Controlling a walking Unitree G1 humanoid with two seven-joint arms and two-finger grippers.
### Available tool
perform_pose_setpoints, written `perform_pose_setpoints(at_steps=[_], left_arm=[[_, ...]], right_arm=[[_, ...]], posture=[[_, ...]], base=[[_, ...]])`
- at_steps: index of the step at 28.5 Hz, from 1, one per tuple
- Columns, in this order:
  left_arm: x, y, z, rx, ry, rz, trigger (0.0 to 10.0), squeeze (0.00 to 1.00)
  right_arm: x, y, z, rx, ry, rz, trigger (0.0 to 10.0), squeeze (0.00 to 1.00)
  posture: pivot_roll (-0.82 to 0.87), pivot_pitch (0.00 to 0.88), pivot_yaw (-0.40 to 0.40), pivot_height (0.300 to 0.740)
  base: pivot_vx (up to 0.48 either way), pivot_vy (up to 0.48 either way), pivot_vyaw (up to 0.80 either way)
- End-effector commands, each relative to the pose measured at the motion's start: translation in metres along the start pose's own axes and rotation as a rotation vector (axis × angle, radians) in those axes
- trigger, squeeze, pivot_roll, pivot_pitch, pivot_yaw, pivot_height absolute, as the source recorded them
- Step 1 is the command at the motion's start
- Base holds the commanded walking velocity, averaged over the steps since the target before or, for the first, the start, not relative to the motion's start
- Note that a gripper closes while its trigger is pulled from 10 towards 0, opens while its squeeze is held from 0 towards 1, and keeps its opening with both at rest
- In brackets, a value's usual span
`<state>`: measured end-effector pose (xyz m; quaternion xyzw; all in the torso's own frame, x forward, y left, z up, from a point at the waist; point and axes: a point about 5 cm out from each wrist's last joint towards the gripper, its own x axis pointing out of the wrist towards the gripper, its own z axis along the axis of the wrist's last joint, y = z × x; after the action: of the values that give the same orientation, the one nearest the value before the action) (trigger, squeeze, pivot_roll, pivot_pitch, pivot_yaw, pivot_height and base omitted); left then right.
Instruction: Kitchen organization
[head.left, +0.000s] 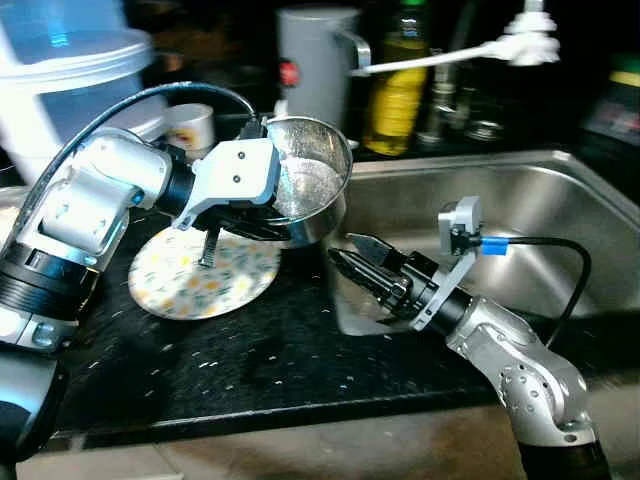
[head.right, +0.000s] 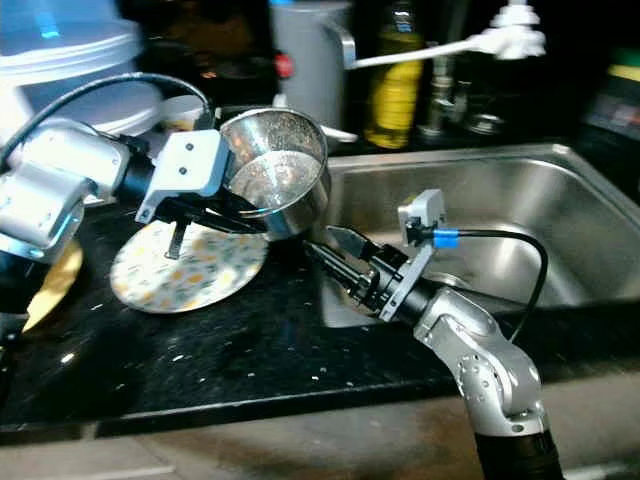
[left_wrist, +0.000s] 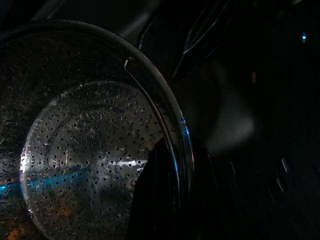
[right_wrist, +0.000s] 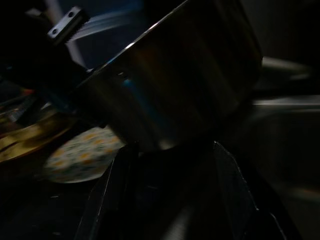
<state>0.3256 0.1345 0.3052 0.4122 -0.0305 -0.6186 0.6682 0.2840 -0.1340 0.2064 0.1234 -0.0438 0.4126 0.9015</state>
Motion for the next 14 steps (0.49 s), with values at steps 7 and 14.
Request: perform_pose_setpoints(at_steps=[7,14], left_arm=[[0.019,-0.002,-0.002,0.004,-0.03,-0.016,0.0,0.0],[0.036,-0.002,-0.019,-0.043,0.007,0.045,10.0,0.0]], right_arm=[[-0.001,-0.014,0.003,-0.031,-0.022,-0.109,10.0,0.0],[-0.003,-0.02,0.001,-0.072,-0.009,-0.158,10.0,0.0]], posture=[[-0.09,0.0,0.0,0.74],[-0.1,0.0,0.003,0.74]], base=[[0.0,0.0,-0.77],[0.0,0.0,-0.22]])
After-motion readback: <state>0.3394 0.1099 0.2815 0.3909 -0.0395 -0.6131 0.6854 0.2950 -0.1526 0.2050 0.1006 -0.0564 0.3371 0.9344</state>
